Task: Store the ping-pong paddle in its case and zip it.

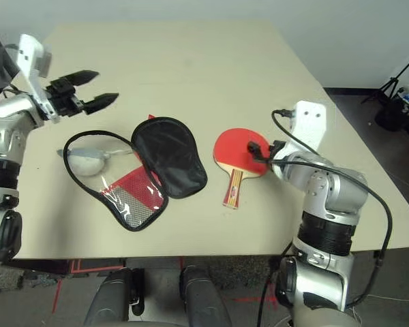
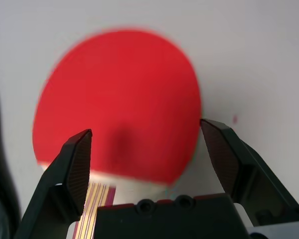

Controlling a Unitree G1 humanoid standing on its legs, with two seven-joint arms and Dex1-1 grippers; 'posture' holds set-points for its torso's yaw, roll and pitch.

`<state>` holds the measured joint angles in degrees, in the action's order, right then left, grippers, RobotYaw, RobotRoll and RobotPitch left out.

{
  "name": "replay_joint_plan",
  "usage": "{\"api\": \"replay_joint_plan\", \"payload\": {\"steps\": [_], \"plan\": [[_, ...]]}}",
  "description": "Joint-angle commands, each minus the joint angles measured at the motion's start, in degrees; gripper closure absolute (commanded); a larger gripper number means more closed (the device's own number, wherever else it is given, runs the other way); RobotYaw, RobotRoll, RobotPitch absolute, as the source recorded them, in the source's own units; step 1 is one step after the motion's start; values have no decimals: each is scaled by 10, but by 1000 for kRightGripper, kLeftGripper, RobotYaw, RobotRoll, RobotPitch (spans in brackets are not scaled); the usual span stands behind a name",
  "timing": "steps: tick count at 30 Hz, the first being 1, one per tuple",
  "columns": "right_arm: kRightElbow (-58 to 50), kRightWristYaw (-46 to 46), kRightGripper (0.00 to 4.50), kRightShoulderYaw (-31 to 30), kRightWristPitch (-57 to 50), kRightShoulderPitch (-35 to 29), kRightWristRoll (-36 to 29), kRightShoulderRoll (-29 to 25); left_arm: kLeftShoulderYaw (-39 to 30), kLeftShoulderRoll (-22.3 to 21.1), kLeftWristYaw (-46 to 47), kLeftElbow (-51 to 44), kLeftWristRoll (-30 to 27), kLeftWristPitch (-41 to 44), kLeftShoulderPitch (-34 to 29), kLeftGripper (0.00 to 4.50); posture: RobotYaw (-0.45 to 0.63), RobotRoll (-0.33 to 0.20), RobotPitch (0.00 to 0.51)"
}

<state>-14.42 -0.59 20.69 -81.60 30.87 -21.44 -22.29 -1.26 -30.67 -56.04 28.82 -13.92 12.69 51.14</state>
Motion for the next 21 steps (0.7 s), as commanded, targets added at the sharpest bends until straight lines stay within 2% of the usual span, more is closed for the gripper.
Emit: {"api": "replay_joint_plan", "payload": {"steps": [1,13,21], "plan": [[-23,-3,30,-17,-45,-15,11,13,29,5,-27,-32,4,21,-19,0,-56,0,92],[-66,9,30,-48,-109,-14,24,36,96,25,-72,-138,-2,97,-84,0,-50,0,92],[-60,5,30,-62,-109,-22,29,29,108,41,-71,-151,-1,115,-92,0,-58,0,105]]}}
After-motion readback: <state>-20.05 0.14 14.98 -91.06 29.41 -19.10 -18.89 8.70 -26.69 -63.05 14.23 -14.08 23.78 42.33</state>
